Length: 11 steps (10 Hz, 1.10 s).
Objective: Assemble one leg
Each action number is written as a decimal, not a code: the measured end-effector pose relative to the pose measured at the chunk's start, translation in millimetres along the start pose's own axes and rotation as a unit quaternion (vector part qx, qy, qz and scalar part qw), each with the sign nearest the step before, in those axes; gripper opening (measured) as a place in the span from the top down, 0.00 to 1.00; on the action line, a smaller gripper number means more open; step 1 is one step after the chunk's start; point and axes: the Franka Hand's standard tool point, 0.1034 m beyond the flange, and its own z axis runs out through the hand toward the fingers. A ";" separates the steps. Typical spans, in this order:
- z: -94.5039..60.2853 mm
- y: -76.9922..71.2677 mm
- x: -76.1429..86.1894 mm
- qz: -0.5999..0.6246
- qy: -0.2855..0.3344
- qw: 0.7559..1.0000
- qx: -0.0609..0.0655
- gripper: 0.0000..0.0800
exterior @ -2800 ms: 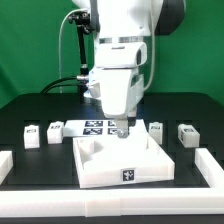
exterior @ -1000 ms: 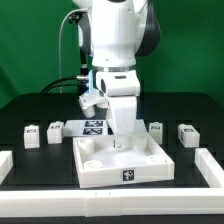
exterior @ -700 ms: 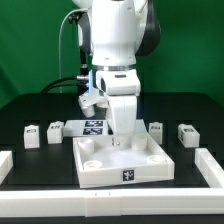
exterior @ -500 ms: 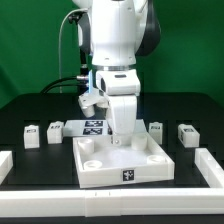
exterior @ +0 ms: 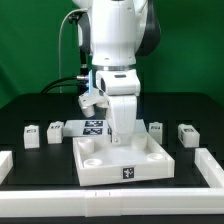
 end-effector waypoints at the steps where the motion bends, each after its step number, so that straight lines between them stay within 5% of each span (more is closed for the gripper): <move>1: 0.0 0.0 0.0 0.000 0.000 1.000 0.000 0.93; 5: -1.5 5.3 5.9 0.055 0.000 0.998 -0.005 0.93; 9: 0.2 41.3 15.4 0.064 0.001 0.998 -0.022 0.93; 11: 0.3 55.1 35.4 0.084 0.007 0.996 -0.031 0.93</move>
Offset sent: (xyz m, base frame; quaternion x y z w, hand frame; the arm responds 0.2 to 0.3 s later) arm 0.0000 0.0000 0.0000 0.0000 0.0000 0.0000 1.0000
